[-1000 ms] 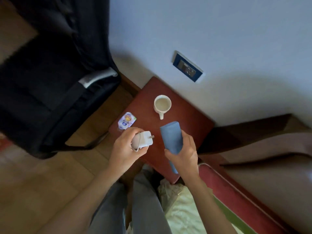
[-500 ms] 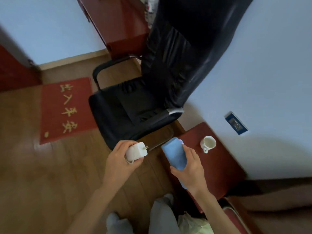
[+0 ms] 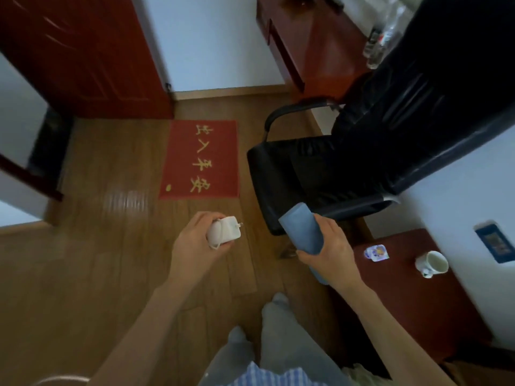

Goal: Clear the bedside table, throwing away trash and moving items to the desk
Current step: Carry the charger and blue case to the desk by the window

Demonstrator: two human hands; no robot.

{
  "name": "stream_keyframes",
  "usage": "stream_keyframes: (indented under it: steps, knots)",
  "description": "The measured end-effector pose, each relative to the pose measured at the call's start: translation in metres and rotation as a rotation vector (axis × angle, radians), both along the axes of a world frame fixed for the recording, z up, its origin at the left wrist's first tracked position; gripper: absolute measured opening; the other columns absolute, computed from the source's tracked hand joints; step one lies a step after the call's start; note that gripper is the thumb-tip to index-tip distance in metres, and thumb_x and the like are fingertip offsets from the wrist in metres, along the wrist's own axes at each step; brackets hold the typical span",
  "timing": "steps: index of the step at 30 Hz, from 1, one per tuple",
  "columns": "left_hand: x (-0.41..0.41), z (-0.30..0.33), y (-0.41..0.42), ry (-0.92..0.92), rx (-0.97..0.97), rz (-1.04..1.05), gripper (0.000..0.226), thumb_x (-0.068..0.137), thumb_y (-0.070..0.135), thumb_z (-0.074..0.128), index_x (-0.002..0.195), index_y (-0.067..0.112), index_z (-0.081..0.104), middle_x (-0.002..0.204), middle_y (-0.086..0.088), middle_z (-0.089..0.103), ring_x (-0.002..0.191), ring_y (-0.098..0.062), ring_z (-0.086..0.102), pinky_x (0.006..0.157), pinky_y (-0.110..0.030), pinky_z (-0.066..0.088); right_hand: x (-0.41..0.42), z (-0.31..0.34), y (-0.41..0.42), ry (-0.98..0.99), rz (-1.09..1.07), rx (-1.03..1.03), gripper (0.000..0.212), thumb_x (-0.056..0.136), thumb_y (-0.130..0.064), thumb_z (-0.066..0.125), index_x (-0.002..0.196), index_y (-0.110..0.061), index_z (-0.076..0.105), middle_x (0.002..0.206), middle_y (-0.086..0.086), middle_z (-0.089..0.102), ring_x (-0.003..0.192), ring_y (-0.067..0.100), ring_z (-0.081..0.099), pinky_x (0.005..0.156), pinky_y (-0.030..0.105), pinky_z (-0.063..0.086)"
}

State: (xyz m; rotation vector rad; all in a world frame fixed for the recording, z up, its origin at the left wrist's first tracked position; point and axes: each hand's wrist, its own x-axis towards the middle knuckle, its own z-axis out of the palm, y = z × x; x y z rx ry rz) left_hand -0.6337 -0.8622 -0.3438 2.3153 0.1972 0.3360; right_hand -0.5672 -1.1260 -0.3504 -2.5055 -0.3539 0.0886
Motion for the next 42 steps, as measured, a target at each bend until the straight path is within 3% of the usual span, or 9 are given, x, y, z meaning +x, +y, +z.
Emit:
stream_keyframes:
  steps: [7,13,19,30,35,42]
  knots:
    - [0.006,0.004,0.074,-0.037,-0.061,0.224,0.049,0.06,0.014,0.085,0.104,0.017,0.062,0.1,0.005,0.061,0.083,-0.016,0.062,0.066,-0.04,0.055,0.044,0.014,0.093,0.04,0.156,0.014,0.082,0.07,-0.027,0.077,0.14,-0.017,0.034,0.131,-0.001,0.044,0.118,0.014,0.041,0.085,0.023,0.034]
    - [0.06,0.004,0.138,-0.04,-0.019,0.276,0.049,0.058,0.012,0.086,0.101,0.019,0.062,0.098,0.009,0.059,0.081,-0.013,0.06,0.061,-0.027,0.052,0.113,0.016,0.163,0.04,0.23,0.082,0.079,0.068,-0.023,0.079,0.137,-0.018,0.039,0.117,-0.014,0.036,0.104,0.0,0.034,0.083,0.02,0.033]
    - [0.165,0.015,0.204,-0.037,-0.014,0.267,0.052,0.059,0.013,0.085,0.105,0.022,0.062,0.101,0.009,0.061,0.083,-0.012,0.059,0.062,-0.036,0.054,0.22,0.021,0.231,0.043,0.221,0.144,0.081,0.067,-0.023,0.08,0.136,-0.018,0.039,0.119,-0.006,0.043,0.104,0.006,0.041,0.082,0.023,0.036]
    - [0.343,0.04,0.287,-0.074,-0.004,0.206,0.049,0.062,0.016,0.085,0.105,0.017,0.062,0.104,0.005,0.06,0.088,-0.013,0.058,0.064,-0.029,0.051,0.385,0.048,0.314,0.013,0.211,0.141,0.082,0.067,-0.021,0.08,0.137,-0.018,0.038,0.125,-0.003,0.044,0.109,0.009,0.041,0.085,0.025,0.036]
    - [0.435,0.037,0.327,-0.071,-0.014,0.121,0.047,0.062,0.016,0.084,0.103,0.019,0.061,0.102,0.007,0.059,0.086,-0.012,0.058,0.064,-0.03,0.049,0.461,0.043,0.347,-0.015,0.136,0.129,0.081,0.067,-0.022,0.08,0.138,-0.018,0.039,0.126,-0.001,0.045,0.112,0.013,0.045,0.087,0.03,0.044]
    - [0.588,0.036,0.396,-0.058,-0.01,-0.037,0.044,0.065,0.023,0.082,0.102,0.026,0.058,0.104,0.009,0.058,0.089,-0.01,0.055,0.066,-0.029,0.047,0.579,0.045,0.402,-0.068,-0.032,0.083,0.082,0.069,-0.021,0.081,0.138,-0.019,0.038,0.13,0.001,0.045,0.115,0.016,0.045,0.084,0.024,0.039]
